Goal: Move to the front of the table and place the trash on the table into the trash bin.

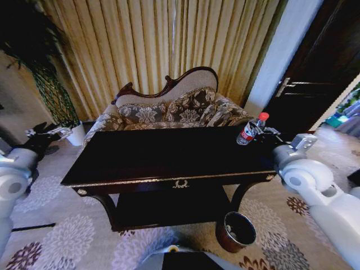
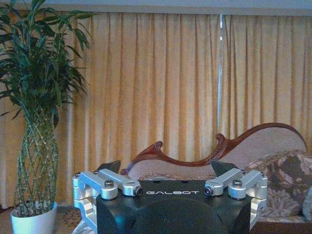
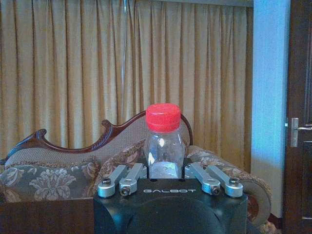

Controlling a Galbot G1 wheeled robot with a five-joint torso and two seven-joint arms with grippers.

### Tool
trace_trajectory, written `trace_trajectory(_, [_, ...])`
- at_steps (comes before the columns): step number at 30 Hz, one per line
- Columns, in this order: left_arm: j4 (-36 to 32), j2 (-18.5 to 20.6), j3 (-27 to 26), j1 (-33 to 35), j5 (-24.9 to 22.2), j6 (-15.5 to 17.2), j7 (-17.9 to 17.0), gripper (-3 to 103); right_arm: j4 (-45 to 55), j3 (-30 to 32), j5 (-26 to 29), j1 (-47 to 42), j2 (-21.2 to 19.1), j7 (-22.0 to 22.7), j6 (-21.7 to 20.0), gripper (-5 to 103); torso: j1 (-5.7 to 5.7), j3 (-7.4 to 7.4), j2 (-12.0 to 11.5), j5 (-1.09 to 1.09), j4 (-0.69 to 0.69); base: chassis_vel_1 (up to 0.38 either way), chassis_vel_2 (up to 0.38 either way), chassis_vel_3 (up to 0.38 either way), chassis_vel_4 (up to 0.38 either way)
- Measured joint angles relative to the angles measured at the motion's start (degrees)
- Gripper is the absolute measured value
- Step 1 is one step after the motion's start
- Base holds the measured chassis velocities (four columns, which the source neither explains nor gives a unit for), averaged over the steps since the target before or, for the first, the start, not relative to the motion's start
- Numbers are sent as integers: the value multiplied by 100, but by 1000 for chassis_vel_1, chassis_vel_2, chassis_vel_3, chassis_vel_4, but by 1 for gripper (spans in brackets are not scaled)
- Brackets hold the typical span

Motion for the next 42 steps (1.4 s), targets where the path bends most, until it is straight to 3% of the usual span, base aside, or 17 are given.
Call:
trace_trajectory(26, [-35,-29,209,-30,6,-67,35,100,-41,-1,-30,-55,169,-18,7,28,-1,-1,1,-1,1,125,-118,-124,121])
trace_trajectory(37, [-71,-218,459,-10,45,-248,74,100,-141,-266,-381,-154,437,-42,97,28,-2,-1,1,-1,0,77,-82,-77,81])
trace_trajectory(42, [-112,-387,636,4,322,-349,101,100,-226,-317,-597,-318,609,-148,183,28,-1,0,0,-1,0,0,0,0,0])
